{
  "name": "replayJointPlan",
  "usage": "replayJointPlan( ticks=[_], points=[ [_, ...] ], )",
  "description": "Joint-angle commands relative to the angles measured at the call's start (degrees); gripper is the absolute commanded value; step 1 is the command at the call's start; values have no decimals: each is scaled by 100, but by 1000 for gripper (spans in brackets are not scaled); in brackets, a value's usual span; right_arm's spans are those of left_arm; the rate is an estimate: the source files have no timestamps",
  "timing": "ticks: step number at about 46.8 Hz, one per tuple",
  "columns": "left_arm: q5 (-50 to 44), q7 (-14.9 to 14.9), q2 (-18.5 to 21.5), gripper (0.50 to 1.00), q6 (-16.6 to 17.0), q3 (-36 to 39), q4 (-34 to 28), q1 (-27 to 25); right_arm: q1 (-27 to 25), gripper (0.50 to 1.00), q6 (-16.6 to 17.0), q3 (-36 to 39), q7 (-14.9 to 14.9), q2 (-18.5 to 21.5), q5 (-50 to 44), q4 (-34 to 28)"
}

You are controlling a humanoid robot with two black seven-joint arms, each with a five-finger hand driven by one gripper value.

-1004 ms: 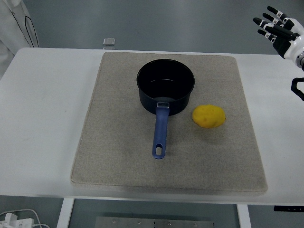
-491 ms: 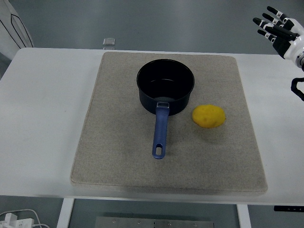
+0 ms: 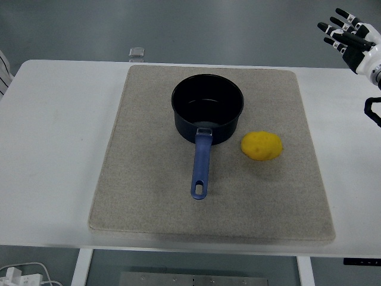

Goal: Put the potato in the blue pot

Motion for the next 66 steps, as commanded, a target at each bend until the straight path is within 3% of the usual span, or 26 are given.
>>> replayJointPlan(
  ticks=[1, 66],
  points=[
    [0, 8, 0, 1000, 0, -3, -1, 0, 0, 928, 0, 0, 3, -7, 6, 0],
    [0, 0, 0, 1000, 0, -3, 8, 0, -17, 928, -27, -105, -6, 1, -2, 18]
  ],
)
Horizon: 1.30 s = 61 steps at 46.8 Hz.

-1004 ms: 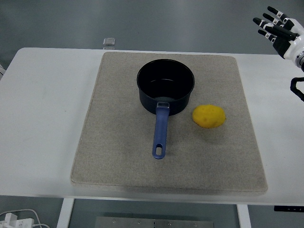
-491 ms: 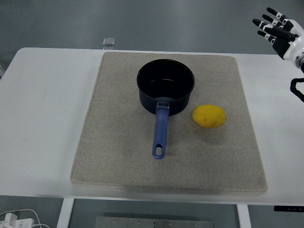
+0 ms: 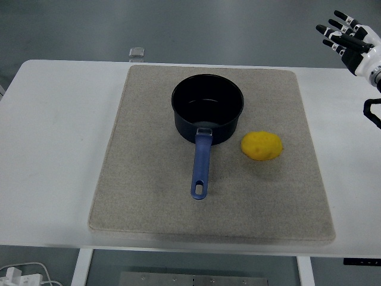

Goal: Put the potato in the blue pot

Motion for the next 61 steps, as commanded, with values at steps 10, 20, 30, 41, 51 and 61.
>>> replayJointPlan(
  ticks=[10, 20, 30, 41, 51, 61],
  points=[
    [0, 8, 0, 1000, 0, -1, -1, 1, -128, 928, 15, -41, 0, -58, -438, 187],
    [0, -1, 0, 1000, 0, -1, -1, 1, -287, 928, -301, -33, 9, -515, -1493, 1215],
    [0, -1, 0, 1000, 0, -1, 8, 1, -410, 928, -679, -208, 18, -1121, -2293, 2410],
    [0, 8, 0, 1000, 0, -1, -1, 1, -410, 928, -1101, -946, 237, -1587, -3716, 3325],
    [0, -1, 0, 1000, 0, -1, 8, 1, -410, 928, -1171, -1518, 448, -1755, -4622, 3686],
    [0, -1, 0, 1000, 0, -1, -1, 1, -410, 928, -1171, -1887, 466, -1711, -5080, 3774]
  ],
)
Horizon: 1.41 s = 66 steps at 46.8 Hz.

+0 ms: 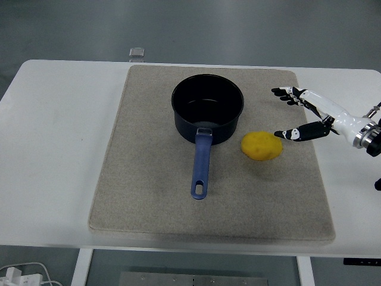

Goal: Put the potato in the blue pot

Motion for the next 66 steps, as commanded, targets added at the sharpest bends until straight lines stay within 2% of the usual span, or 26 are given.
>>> replayJointPlan(
  ticks=[1, 17, 31, 33, 34, 39, 41, 53, 66],
  points=[
    [0, 8, 0, 1000, -1, -1, -1, 1, -8, 928, 0, -102, 0, 42, -157, 16],
    [0, -1, 0, 1000, -1, -1, 8, 1, -351, 928, -219, -155, 0, 375, -632, -133],
    [0, -1, 0, 1000, -1, -1, -1, 1, -360, 913, -290, -305, 0, 622, -764, -458],
    [0, -1, 0, 1000, -1, -1, -1, 1, -351, 885, -290, -314, 9, 666, -781, -467],
    [0, -1, 0, 1000, -1, -1, -1, -7, -351, 844, -290, -314, 0, 683, -808, -485],
    [0, 8, 0, 1000, -1, -1, 8, 1, -334, 621, -281, -296, 9, 701, -975, -485],
    [0, 8, 0, 1000, -1, -1, -1, -7, -325, 500, -281, -314, 9, 701, -992, -494],
    [0, -1, 0, 1000, -1, -1, -1, 1, -281, 500, -44, -366, -18, 798, -1010, -634],
    [0, 8, 0, 1000, -1, -1, -1, -7, -202, 500, -61, -357, -18, 798, -975, -669]
  ],
)
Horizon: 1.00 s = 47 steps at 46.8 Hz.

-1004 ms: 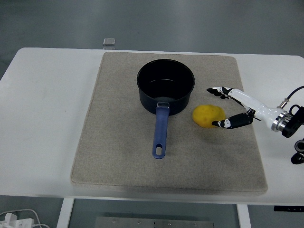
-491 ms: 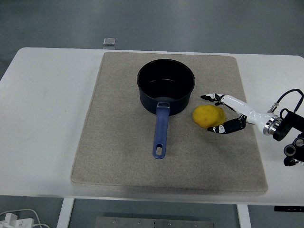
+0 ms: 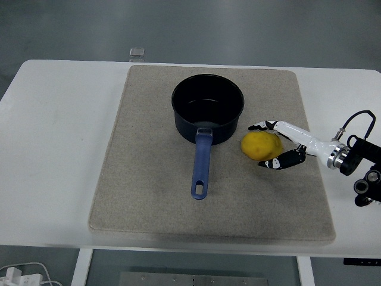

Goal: Put the potato in the blue pot

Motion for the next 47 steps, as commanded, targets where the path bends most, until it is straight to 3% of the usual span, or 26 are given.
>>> replayJointPlan(
  ticks=[1, 47],
  points=[
    [0, -3, 0, 1000, 0, 0, 0, 1, 17, 500, -15, 13, 1, 0, 22, -7],
    [0, -3, 0, 1000, 0, 0, 0, 1, 35, 500, 2, 136, 1, -88, 128, -86]
  ],
)
